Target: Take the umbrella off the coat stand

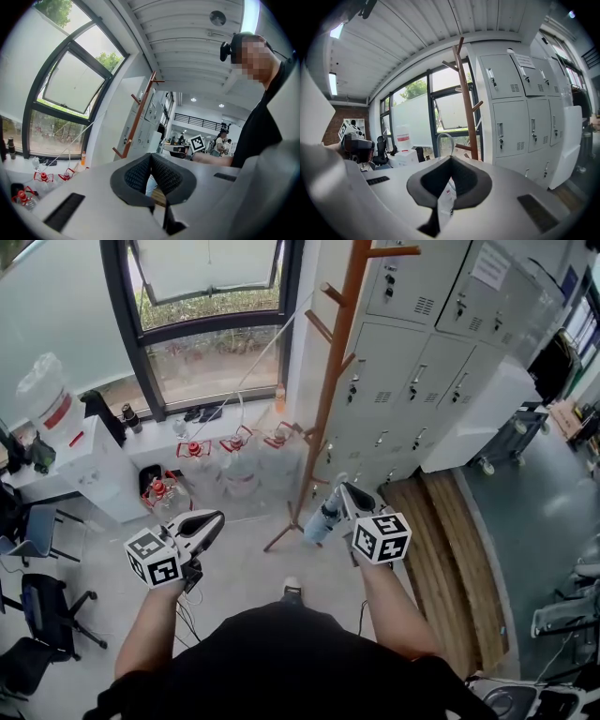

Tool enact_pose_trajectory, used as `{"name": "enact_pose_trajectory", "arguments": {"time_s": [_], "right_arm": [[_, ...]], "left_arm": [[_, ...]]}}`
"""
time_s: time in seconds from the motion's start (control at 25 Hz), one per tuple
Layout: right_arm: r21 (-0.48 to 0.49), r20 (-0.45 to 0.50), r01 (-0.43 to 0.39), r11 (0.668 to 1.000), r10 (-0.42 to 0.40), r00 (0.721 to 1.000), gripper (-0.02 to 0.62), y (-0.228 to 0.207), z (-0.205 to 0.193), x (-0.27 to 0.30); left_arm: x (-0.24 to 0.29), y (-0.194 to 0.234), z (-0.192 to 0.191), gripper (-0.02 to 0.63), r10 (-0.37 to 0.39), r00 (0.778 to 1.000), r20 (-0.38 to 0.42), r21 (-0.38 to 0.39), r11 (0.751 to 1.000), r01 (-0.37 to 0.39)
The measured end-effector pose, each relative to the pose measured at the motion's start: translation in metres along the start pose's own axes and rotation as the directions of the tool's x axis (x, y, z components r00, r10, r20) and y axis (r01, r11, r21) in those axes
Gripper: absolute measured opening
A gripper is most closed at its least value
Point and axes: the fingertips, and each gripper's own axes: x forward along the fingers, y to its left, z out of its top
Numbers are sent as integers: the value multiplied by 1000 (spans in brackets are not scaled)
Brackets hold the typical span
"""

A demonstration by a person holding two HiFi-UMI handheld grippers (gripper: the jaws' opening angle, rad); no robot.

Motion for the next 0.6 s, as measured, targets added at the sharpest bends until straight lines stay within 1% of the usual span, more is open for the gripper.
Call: {"name": "enact_pose_trajectory", "arguments": {"time_s": [0.36,0.6], "right_arm": [[22,7,31,999,-31,999,14,9,-16,-30],[24,8,47,999,-47,999,14,16,-24,-49]], "left_arm": [[-16,-15,-7,21,-7,1000,-12,4,1000,7],[-21,-29,-13,21,-42,999,-14,9,999,42]]}}
